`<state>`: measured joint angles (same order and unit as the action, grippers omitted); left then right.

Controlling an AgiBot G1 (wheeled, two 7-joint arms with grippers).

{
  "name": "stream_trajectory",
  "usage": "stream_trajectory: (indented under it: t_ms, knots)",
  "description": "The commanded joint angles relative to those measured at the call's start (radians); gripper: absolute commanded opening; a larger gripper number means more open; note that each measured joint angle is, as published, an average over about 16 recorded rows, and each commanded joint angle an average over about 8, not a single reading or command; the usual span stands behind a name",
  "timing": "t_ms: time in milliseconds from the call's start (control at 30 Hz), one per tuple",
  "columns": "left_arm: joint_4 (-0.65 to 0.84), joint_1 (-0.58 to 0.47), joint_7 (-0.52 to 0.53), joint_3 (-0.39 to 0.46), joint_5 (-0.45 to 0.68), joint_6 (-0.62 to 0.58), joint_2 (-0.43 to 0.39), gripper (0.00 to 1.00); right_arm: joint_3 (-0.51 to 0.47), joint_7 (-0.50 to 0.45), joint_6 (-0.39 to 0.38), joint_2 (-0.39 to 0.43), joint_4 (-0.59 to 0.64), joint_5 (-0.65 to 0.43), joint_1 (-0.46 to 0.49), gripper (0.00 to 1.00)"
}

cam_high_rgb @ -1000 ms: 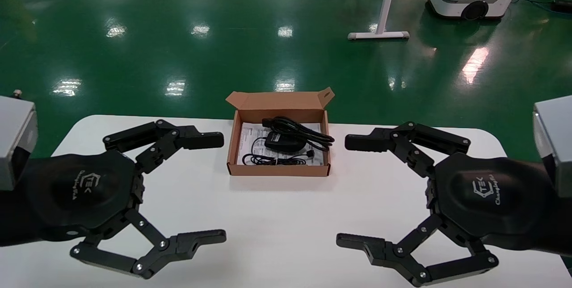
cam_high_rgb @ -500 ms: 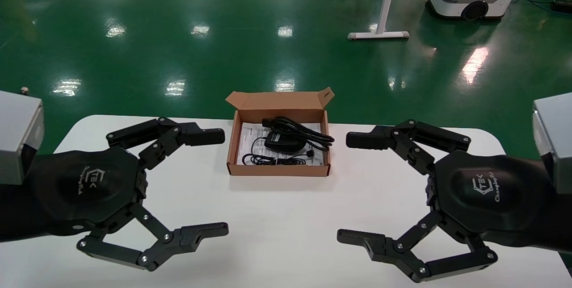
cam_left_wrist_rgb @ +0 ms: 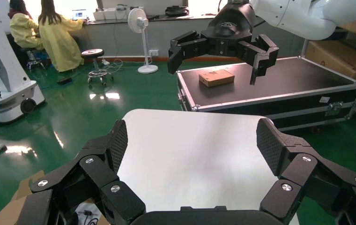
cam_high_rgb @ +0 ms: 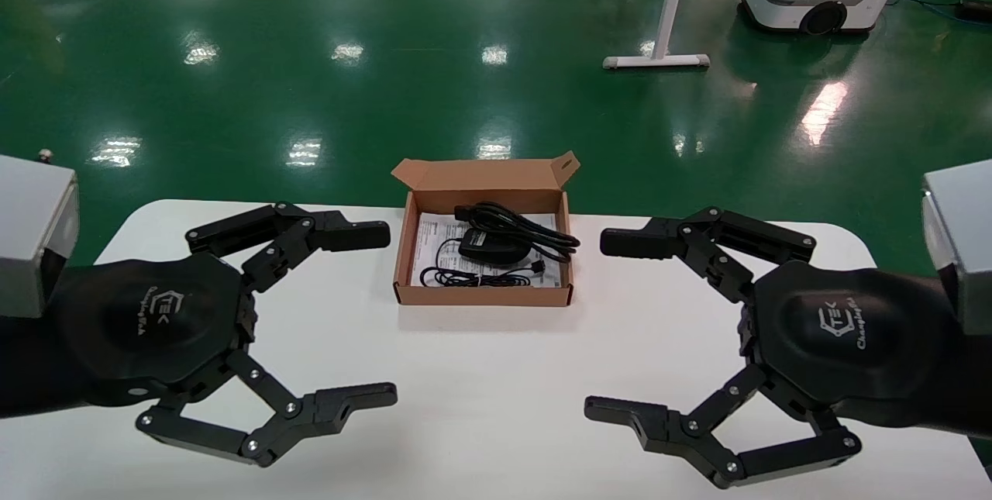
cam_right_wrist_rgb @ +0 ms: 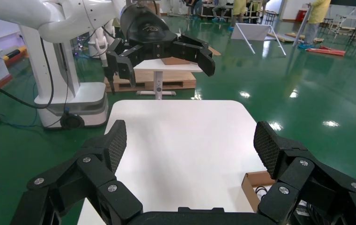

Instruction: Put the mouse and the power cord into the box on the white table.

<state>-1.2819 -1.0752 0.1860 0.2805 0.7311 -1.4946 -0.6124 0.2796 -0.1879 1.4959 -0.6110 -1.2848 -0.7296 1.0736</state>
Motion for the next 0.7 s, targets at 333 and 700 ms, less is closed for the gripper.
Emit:
stream_trajectory:
  t_ms: [333, 700]
  knots:
    - [0.001, -0.001, -0.001, 0.001, 0.001, 0.001, -0.001, 1.0, 0.0, 0.0, -0.001, 0.0, 0.001, -0.001, 0.001, 1.0]
    - [0.002, -0.001, -0.001, 0.001, 0.001, 0.001, -0.001, 1.0, 0.0, 0.001, 0.0, 0.0, 0.001, -0.001, 0.001, 1.0]
